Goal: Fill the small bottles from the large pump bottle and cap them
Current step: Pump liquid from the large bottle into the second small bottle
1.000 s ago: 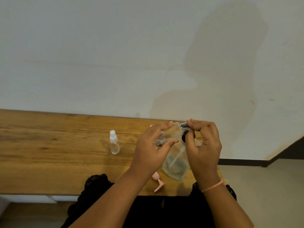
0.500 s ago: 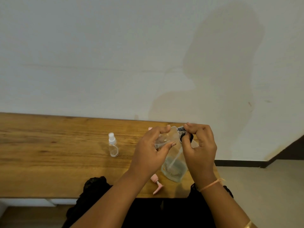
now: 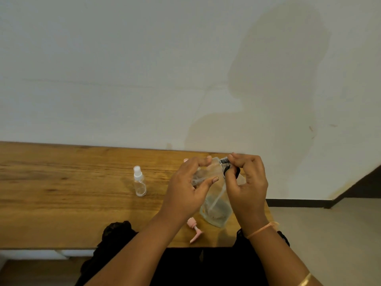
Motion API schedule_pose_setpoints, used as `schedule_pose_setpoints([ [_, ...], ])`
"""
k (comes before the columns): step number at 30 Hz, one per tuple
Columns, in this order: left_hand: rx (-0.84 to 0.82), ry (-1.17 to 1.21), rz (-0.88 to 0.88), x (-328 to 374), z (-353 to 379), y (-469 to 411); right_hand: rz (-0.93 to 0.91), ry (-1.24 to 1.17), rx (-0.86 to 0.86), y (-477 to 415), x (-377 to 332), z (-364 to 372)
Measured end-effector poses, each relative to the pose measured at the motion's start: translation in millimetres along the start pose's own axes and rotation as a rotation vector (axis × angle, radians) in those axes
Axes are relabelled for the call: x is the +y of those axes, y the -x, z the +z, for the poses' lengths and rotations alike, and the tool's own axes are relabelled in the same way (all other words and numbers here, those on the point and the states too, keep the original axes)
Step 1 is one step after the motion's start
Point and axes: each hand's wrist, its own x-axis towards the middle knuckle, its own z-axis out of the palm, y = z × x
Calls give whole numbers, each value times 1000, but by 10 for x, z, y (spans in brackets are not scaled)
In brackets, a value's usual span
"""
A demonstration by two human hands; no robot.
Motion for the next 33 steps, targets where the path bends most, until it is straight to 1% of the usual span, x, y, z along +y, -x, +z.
schedule_pose_setpoints([
  [4, -14, 11, -37, 30, 3, 4, 6, -30, 5, -2, 3, -8],
  [7, 13, 79, -69, 66, -7, 9, 30, -113, 17, -10, -54, -17],
  [11, 44, 175, -118, 102, -20, -12, 28, -154, 1, -61, -57, -48],
  [13, 45, 223, -144, 93, -17, -25, 33, -153, -8, -79, -42, -49],
  [16, 33, 235, -176, 62, -13, -52, 37, -127, -6, -78, -17, -29],
  [22, -7, 268, -263, 70, -16, -56, -8, -73, -47, -36, 73, -39],
  [29, 18, 294, -220, 116, -44, -25, -2, -154, -22, -66, -29, -80],
  [33, 11, 263, -207, 104, -44, -54, -6, -134, -31, -88, -14, -82],
])
